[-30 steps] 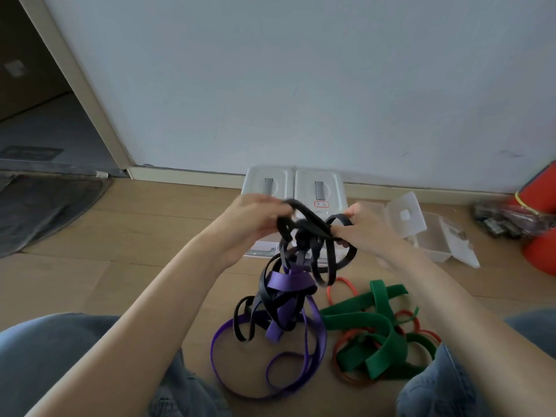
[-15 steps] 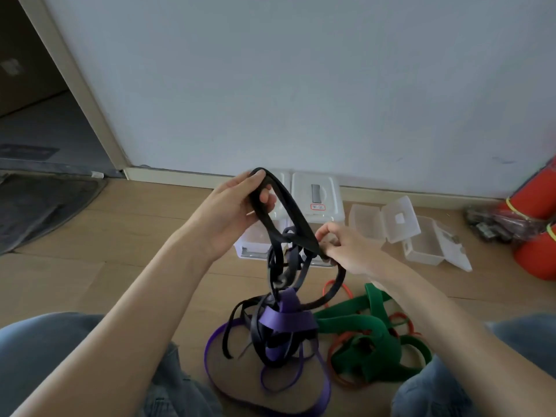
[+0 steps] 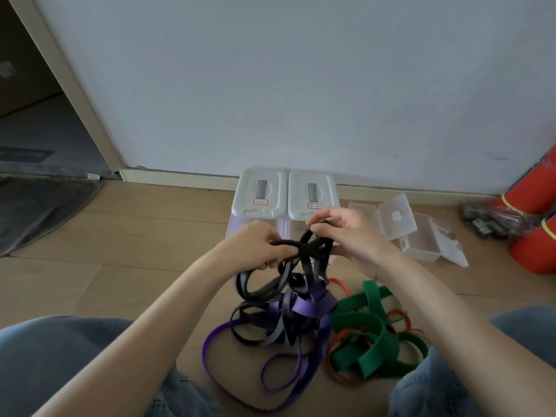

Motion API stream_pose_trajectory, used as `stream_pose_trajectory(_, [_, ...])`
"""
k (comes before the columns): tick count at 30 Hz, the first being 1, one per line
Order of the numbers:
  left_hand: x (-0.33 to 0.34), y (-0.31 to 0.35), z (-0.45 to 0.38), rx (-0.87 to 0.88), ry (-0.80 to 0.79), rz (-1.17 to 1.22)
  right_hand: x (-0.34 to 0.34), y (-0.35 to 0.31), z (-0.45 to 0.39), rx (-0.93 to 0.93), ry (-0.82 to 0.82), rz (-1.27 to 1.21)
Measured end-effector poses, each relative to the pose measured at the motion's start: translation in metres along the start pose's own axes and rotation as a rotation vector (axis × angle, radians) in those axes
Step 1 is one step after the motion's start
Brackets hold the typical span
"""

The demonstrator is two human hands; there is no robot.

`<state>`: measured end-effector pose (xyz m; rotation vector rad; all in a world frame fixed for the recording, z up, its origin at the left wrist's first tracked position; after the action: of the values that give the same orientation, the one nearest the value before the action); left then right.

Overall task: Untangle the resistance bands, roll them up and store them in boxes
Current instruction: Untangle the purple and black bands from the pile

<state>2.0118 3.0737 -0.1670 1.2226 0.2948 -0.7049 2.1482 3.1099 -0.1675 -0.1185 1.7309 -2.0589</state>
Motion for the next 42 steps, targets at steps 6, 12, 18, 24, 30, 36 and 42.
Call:
stream_pose_trajectory(6, [-0.024,0.007,0.003,0.036,0.039,0.415,0.003,-0.001,-0.004,-0.050,-0.078,0.309])
stream_pose_trajectory(12, [-0.087,0.016,0.012,0.278,0.157,1.083,-0.009,0.044,-0.005,0.185,0.008,0.281])
stream_pose_trajectory(18, [-0.057,-0.038,0.000,-0.208,0.159,-0.240,0.001,0.011,-0.005,0.044,0.006,-0.108])
stream_pose_trajectory(24, [-0.043,-0.011,0.000,0.050,0.093,-0.027,0.001,-0.020,-0.003,-0.089,-0.031,-0.220])
stream_pose_trajectory(30, [-0.003,0.007,-0.009,0.159,-0.012,0.336,-0.003,-0.039,-0.001,-0.209,-0.161,-0.382])
stream_pose_trajectory(36, [0.019,0.011,-0.003,0.143,-0.255,0.552,0.000,-0.040,0.002,-0.264,-0.137,-0.080])
stream_pose_trajectory(42, [-0.045,0.000,0.000,0.051,0.237,0.999,-0.012,-0.039,-0.003,-0.310,-0.052,0.441])
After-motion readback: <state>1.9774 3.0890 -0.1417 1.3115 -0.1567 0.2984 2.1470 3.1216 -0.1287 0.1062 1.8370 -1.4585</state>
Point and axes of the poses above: each hand's wrist, its own z-axis away from the middle knuckle, its own x-axis out of the palm, y = z × x, the point moved 8 cm from there along -z, towards the middle knuckle, and after that the axes turned 4 degrees about z, right-handed, at the moved point
